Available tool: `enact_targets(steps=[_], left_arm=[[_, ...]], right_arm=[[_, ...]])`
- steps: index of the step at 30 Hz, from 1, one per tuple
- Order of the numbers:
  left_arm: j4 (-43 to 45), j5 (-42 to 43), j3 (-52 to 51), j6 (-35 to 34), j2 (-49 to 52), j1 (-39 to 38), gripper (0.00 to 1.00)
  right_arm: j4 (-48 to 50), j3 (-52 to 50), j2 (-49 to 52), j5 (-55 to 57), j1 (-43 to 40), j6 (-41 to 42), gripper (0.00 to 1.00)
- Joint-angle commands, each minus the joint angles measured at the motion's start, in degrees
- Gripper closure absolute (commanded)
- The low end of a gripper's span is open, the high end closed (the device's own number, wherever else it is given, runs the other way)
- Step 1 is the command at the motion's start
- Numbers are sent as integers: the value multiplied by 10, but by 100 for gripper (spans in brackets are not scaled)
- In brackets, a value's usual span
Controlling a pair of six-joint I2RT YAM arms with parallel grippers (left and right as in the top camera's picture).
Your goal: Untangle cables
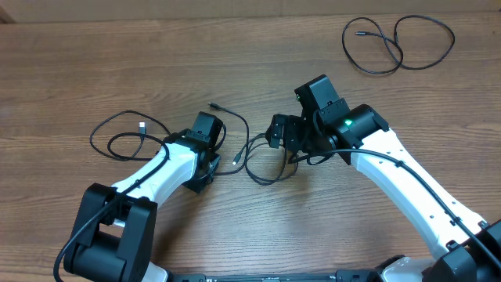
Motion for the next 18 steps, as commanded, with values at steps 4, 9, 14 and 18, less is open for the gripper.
enact_targets(steps=[4,9,14,18], left_arm=[[7,17,1,33,35,2,96],[-43,16,55,86,23,4,96],[-118,10,138,98,-8,4,96],[-134,10,205,163,-41,4,96]], right_arm=[[3,-5,2,3,-3,2,0],[3,-5,2,4,-3,2,0],[5,-5,2,4,-3,2,0],[5,-5,2,4,-3,2,0]])
